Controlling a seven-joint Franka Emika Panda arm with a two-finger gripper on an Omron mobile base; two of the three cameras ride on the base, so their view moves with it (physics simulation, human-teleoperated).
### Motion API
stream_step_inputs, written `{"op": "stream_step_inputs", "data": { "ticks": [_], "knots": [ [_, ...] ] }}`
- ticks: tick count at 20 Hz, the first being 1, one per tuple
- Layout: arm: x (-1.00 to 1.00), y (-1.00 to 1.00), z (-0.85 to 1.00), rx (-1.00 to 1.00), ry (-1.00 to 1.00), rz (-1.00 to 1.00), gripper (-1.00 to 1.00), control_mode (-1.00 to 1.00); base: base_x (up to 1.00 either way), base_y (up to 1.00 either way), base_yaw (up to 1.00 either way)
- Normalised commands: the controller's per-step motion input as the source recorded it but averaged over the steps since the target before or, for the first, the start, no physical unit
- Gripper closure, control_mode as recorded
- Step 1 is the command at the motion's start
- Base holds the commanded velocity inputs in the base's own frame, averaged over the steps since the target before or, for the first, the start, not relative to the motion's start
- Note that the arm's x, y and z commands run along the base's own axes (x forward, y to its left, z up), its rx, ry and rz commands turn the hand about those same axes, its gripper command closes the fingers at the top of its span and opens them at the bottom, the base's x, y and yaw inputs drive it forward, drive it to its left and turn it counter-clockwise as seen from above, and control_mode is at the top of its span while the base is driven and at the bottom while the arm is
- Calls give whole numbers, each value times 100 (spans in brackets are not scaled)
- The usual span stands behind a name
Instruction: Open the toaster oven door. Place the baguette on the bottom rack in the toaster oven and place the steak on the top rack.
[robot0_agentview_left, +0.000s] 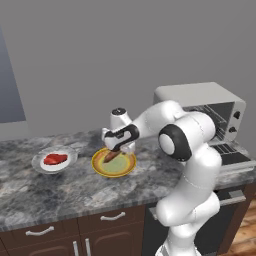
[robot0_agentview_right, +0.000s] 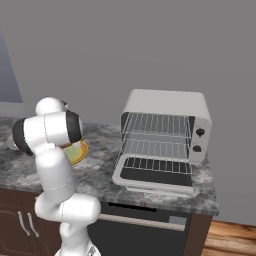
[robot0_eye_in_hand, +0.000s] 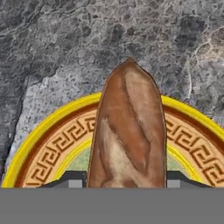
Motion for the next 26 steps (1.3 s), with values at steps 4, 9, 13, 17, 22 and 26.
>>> {"op": "stream_step_inputs", "data": {
  "ticks": [4, 9, 13, 17, 22, 26],
  "knots": [
    [-22, -42, 79, 0, -1, -10, 100, -100, 0, 0, 0],
    [-32, -63, 72, 0, 0, -27, 100, -100, 0, 0, 0],
    [-44, -91, 57, 0, 0, -26, 100, -100, 0, 0, 0],
    [-56, -93, 51, 1, -3, -19, 100, -100, 0, 0, 0],
    [-59, -95, 36, 6, -8, -16, 100, -100, 0, 0, 0],
    [-59, -82, 29, 8, -21, -11, 100, -100, 0, 0, 0]
  ]
}}
